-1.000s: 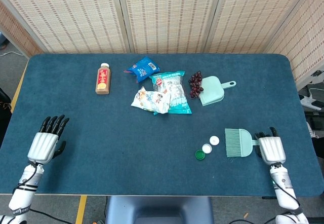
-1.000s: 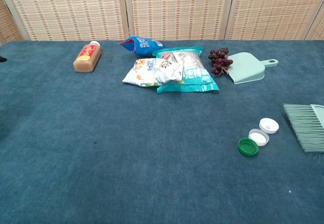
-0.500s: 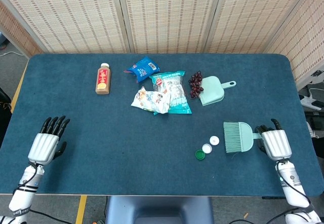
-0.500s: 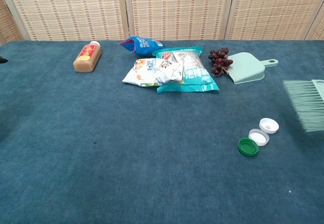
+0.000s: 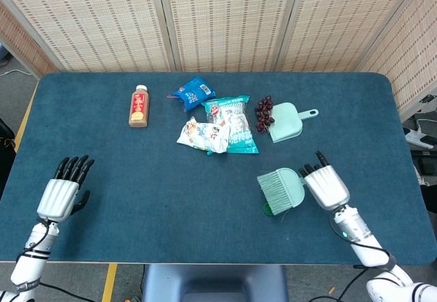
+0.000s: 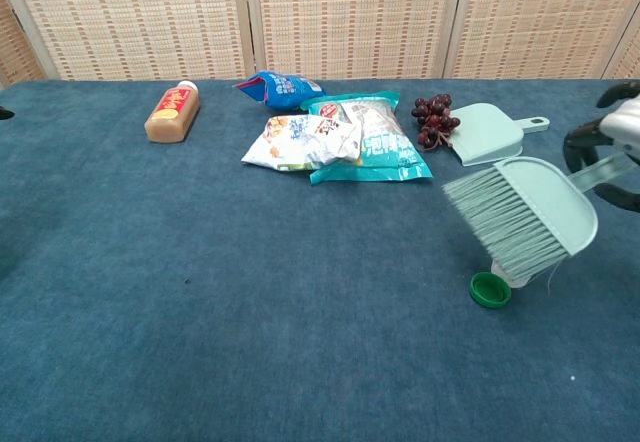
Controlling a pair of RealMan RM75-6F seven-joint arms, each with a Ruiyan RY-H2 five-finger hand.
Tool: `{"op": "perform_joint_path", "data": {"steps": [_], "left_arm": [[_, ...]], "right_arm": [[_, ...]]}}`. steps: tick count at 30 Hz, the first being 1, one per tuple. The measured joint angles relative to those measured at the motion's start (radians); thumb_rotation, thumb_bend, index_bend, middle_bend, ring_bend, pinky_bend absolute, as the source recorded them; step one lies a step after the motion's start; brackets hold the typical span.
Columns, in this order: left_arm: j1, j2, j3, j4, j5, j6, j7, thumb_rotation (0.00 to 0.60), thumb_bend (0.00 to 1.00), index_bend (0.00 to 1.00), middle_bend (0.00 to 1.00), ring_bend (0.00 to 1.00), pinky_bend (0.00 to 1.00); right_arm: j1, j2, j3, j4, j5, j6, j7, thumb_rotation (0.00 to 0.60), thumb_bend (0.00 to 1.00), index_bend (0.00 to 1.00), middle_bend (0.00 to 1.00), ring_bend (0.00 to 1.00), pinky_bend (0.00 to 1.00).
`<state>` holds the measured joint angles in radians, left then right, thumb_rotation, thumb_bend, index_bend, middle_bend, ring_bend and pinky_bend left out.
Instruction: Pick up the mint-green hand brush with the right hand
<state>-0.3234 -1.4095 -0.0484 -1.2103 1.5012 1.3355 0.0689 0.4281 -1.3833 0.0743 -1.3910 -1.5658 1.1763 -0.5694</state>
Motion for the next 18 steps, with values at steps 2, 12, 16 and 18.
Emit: {"op": "perform_joint_path", "data": {"steps": [2, 12, 16, 18], "left_arm": [[0.002, 0.003, 0.001, -0.003, 0.003, 0.003, -0.003, 0.6, 0.45, 0.0, 0.0, 0.0, 0.05], [0.001, 0.003, 0.002, 0.002, 0.004, 0.002, -0.008, 0.6, 0.45, 0.0, 0.0, 0.0, 0.05], [0.0, 0.004, 0.003, 0.0, 0.006, 0.0, -0.008, 0.6, 0.45, 0.0, 0.0, 0.0, 0.05], [-0.001, 0.004, 0.003, -0.001, 0.007, -0.001, -0.007, 0.6, 0.45, 0.0, 0.0, 0.0, 0.05]], "right_arm": [[0.026, 0.01, 0.004, -0.05, 0.01, -0.044, -0.108, 0.6, 0.55, 1.0, 0.9, 0.63, 0.18], [0.121, 0.052, 0.02, -0.259, 0.123, -0.191, -0.611, 0.6, 0.55, 1.0, 0.9, 0.63, 0.2], [0.142, 0.065, 0.015, -0.317, 0.173, -0.211, -0.744, 0.6, 0.55, 1.0, 0.9, 0.63, 0.2], [0.151, 0.068, 0.009, -0.337, 0.206, -0.215, -0.832, 0.6, 0.55, 1.0, 0.9, 0.63, 0.21]]}}
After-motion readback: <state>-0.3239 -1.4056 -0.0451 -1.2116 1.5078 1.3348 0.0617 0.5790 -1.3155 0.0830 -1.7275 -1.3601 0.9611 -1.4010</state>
